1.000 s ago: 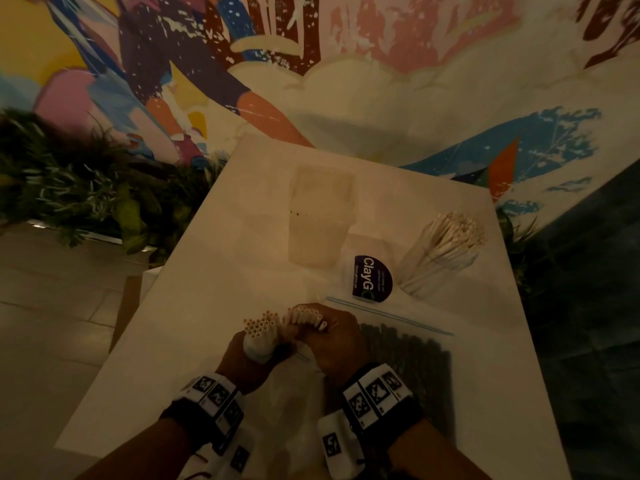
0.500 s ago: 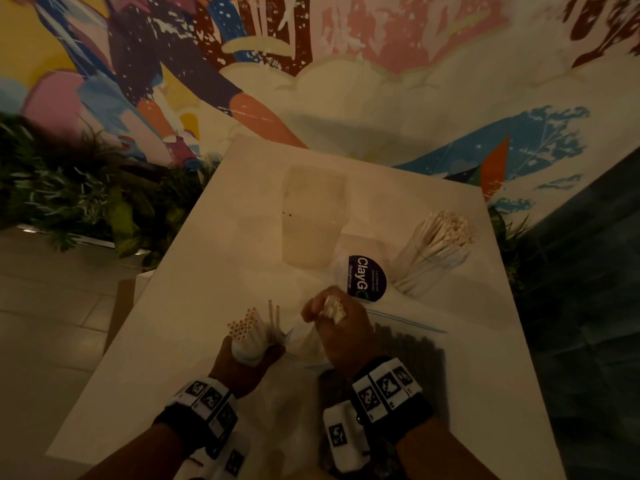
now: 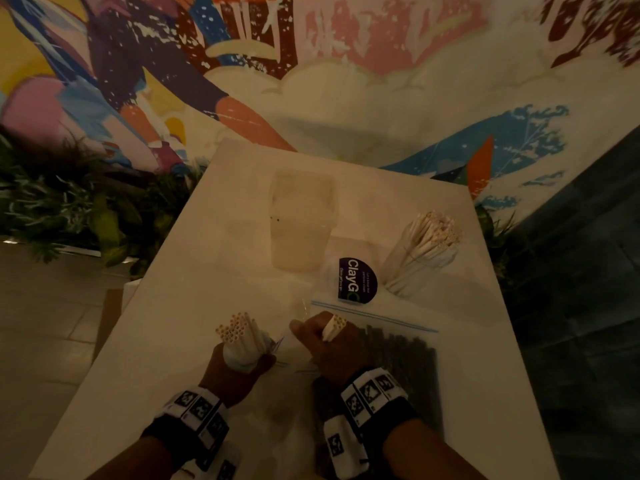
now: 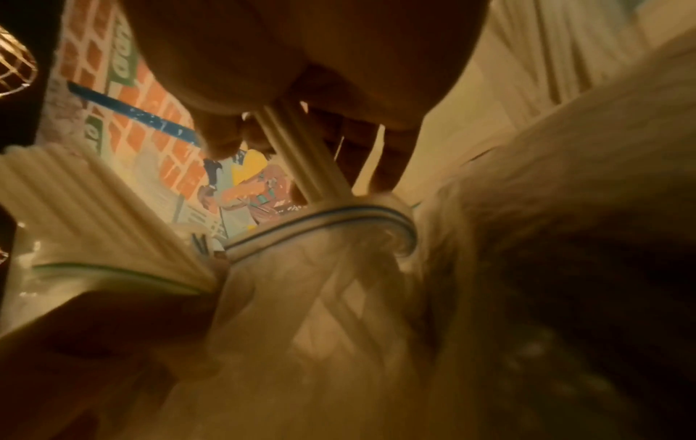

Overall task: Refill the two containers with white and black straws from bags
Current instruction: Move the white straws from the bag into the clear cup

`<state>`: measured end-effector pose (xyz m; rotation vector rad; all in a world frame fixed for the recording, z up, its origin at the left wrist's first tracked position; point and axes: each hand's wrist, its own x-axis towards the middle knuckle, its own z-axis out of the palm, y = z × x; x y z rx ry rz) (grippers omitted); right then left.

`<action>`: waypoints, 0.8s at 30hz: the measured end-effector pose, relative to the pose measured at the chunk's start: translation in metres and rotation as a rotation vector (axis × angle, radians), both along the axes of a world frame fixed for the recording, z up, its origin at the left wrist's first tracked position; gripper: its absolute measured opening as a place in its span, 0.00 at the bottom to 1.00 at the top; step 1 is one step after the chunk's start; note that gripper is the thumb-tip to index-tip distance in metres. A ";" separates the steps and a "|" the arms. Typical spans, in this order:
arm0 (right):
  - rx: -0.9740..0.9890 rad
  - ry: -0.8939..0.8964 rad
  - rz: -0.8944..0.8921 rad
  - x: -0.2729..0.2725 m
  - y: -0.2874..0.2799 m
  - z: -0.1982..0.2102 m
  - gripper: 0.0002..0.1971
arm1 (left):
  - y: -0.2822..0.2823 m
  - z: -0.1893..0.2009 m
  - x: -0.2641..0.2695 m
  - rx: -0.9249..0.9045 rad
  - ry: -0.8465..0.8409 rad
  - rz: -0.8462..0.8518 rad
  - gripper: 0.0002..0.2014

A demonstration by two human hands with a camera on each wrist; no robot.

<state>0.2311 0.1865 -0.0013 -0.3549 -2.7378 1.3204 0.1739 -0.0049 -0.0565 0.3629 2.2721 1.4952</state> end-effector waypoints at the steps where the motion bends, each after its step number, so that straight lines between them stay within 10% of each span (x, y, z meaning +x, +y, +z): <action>1: 0.012 -0.015 -0.003 0.001 0.002 -0.001 0.41 | 0.000 0.001 0.001 0.008 0.000 -0.009 0.10; 13: -0.565 0.487 -0.436 0.002 0.043 0.095 0.10 | 0.001 0.005 0.000 -0.035 -0.011 -0.052 0.09; 19: -0.564 0.812 -0.774 -0.014 0.113 0.177 0.07 | 0.000 -0.006 0.000 -0.086 -0.040 -0.008 0.17; 24: -0.638 1.008 -0.770 -0.020 0.149 0.205 0.24 | 0.002 -0.001 0.002 -0.082 -0.046 0.011 0.14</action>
